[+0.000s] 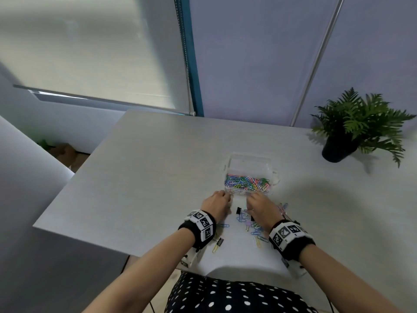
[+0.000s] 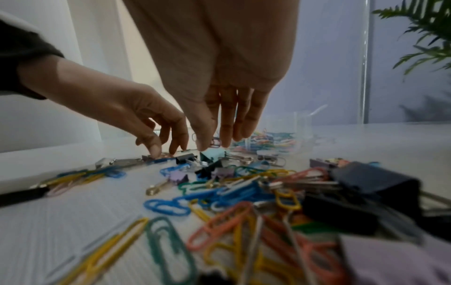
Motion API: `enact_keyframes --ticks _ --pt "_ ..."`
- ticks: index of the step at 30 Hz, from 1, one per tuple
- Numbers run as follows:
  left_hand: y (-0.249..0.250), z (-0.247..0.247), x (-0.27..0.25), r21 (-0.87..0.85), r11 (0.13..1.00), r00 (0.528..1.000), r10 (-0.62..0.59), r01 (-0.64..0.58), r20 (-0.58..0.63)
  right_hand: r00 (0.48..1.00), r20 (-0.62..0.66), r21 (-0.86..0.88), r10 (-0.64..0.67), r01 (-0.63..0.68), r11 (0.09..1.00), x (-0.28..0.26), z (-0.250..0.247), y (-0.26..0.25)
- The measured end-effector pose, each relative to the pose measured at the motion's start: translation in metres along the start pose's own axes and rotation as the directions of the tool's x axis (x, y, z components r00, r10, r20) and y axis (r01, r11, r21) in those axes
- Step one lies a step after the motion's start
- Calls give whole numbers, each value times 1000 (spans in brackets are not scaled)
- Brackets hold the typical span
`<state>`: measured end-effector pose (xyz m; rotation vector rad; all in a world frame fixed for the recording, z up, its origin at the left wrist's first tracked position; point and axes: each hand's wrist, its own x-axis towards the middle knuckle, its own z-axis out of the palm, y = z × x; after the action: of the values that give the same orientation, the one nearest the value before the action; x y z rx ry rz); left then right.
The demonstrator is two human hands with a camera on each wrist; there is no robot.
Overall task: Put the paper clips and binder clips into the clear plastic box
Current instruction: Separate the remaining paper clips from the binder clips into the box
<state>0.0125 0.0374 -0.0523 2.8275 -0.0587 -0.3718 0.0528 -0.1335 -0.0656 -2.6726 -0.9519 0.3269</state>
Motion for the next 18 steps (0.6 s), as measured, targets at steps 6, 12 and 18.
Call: enact_keyframes --ticks 6,12,18 --pt "2 9 4 -37 996 997 -81 81 13 998 -20 67 67 -66 996 -12 -6 -8" --pt "2 8 3 -81 992 995 -93 97 44 994 98 -79 -46 54 995 -10 13 -21" --pt "-3 4 -8 -87 996 998 -30 34 51 991 100 -184 -92 109 977 -8 14 -23"
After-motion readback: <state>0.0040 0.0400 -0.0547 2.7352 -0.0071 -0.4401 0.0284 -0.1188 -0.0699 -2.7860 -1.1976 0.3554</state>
